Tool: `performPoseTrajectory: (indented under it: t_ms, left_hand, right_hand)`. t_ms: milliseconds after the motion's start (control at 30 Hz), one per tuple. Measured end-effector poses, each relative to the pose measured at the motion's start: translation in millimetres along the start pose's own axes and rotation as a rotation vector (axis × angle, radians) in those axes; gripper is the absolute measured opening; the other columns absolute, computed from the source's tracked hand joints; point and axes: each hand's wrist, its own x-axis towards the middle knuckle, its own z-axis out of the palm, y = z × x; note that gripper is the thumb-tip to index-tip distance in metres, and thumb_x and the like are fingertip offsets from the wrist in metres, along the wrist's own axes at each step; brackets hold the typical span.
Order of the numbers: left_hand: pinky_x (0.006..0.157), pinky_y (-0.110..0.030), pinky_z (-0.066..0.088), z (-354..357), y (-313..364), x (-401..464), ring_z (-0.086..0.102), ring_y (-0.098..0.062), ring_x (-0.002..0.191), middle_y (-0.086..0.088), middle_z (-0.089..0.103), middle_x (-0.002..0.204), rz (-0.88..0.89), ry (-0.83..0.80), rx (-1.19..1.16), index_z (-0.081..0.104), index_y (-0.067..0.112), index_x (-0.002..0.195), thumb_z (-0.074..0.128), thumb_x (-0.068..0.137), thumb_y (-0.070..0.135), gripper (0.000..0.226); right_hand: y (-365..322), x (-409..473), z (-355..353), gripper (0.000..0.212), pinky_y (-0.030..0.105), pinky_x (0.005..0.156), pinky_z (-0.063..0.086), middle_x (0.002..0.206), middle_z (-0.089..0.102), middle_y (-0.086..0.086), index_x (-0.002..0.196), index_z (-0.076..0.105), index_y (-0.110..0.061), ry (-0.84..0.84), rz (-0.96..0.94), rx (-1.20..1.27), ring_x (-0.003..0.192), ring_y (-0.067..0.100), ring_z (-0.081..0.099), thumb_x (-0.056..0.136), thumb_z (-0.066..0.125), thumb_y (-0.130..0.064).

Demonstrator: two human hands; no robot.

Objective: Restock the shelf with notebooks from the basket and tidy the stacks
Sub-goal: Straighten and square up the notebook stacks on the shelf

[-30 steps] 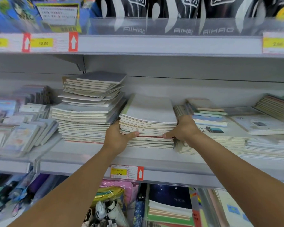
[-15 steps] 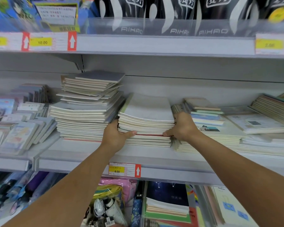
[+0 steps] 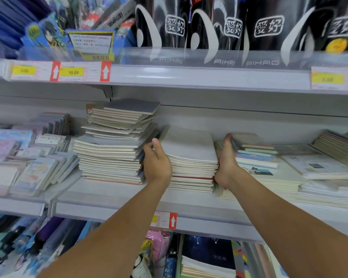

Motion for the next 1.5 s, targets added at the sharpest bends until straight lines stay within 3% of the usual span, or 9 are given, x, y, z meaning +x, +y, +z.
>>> performPoseTrajectory:
  t_ms: [133, 500, 700, 833, 933, 1033, 1200, 1300, 1500]
  left_hand:
    - [0.066, -0.023, 0.028, 12, -14, 2, 0.049, -0.017, 0.078, 0.0, 0.053, 0.081, 0.159, 0.204, 0.089, 0.053, 0.006, 0.104, 0.023, 0.106, 0.033, 0.041]
    - [0.071, -0.034, 0.039, 29, -28, 16, 0.063, -0.04, 0.094, -0.02, 0.07, 0.1, 0.182, 0.473, 0.113, 0.065, 0.008, 0.113, 0.019, 0.105, 0.041, 0.057]
    - [0.072, -0.039, 0.041, 30, -26, 18, 0.062, -0.044, 0.095, -0.023, 0.069, 0.105, 0.108, 0.508, 0.165, 0.062, 0.01, 0.118, 0.021, 0.105, 0.038, 0.051]
    - [0.068, -0.033, 0.029, 29, -24, 14, 0.061, -0.042, 0.096, -0.021, 0.069, 0.105, 0.106, 0.498, 0.201, 0.063, 0.012, 0.117, 0.021, 0.105, 0.039, 0.051]
    - [0.069, -0.032, 0.028, 24, -18, 9, 0.061, -0.038, 0.095, -0.017, 0.069, 0.102, 0.094, 0.424, 0.219, 0.06, 0.012, 0.112, 0.02, 0.104, 0.044, 0.051]
    - [0.085, -0.033, 0.03, 9, -9, 2, 0.053, -0.022, 0.106, -0.005, 0.06, 0.113, 0.001, 0.14, 0.143, 0.05, 0.014, 0.124, 0.03, 0.1, 0.055, 0.052]
    - [0.1, -0.028, 0.041, -43, -31, -7, 0.052, -0.014, 0.114, 0.004, 0.053, 0.129, 0.177, -0.432, 0.259, 0.022, 0.021, 0.143, 0.091, 0.062, 0.031, 0.106]
    - [0.096, -0.03, 0.043, -54, -32, 0, 0.057, -0.026, 0.118, -0.006, 0.059, 0.13, 0.156, -0.465, 0.388, 0.021, 0.016, 0.147, 0.09, 0.064, 0.018, 0.109]
    - [0.089, -0.028, 0.047, -55, -43, 10, 0.062, -0.022, 0.109, -0.003, 0.067, 0.119, 0.164, -0.413, 0.363, 0.048, 0.014, 0.13, 0.088, 0.068, 0.02, 0.075]
  right_hand:
    - [0, 8, -3, 0.088, 0.055, 0.1, 0.05, 0.111, 0.074, 0.015, 0.124, 0.067, -0.02, -0.032, -0.024, 0.024, 0.105, 0.038, 0.069, 0.078, 0.037, -0.089]
    - [-18, 45, 2, 0.089, 0.049, 0.095, 0.053, 0.094, 0.077, 0.013, 0.116, 0.066, -0.018, -0.046, 0.004, -0.06, 0.093, 0.034, 0.072, 0.077, 0.032, -0.091]
    - [-9, 49, 6, 0.091, 0.05, 0.107, 0.045, 0.124, 0.069, 0.012, 0.129, 0.062, -0.027, -0.071, -0.014, -0.089, 0.114, 0.037, 0.066, 0.071, 0.035, -0.093]
    - [-13, 45, 1, 0.095, 0.044, 0.122, 0.015, 0.163, 0.027, 0.002, 0.156, 0.028, -0.025, 0.144, -0.133, -0.138, 0.15, 0.025, 0.023, 0.083, 0.014, -0.083]
    - [-10, 45, -4, 0.102, 0.045, 0.117, 0.028, 0.149, 0.049, 0.002, 0.149, 0.043, -0.023, 0.098, -0.028, 0.052, 0.139, 0.029, 0.044, 0.072, 0.024, -0.087]
    - [-8, 12, -2, 0.092, 0.047, 0.087, 0.057, 0.114, 0.072, 0.01, 0.127, 0.06, -0.021, 0.076, 0.04, 0.002, 0.101, 0.032, 0.071, 0.068, 0.041, -0.088]
    - [-18, -49, -31, 0.046, 0.026, 0.066, 0.049, 0.084, 0.07, 0.003, 0.085, 0.065, -0.012, -0.103, -0.275, -0.955, 0.086, 0.023, 0.064, 0.085, 0.068, -0.058]
    - [-13, -45, -25, 0.05, 0.034, 0.081, 0.056, 0.097, 0.072, 0.005, 0.098, 0.069, -0.01, -0.098, -0.298, -1.543, 0.095, 0.023, 0.067, 0.062, 0.094, -0.036]
    - [4, -28, -11, 0.063, 0.041, 0.082, 0.059, 0.099, 0.07, 0.015, 0.101, 0.067, 0.0, 0.054, -0.296, -1.461, 0.093, 0.031, 0.07, 0.053, 0.099, -0.026]
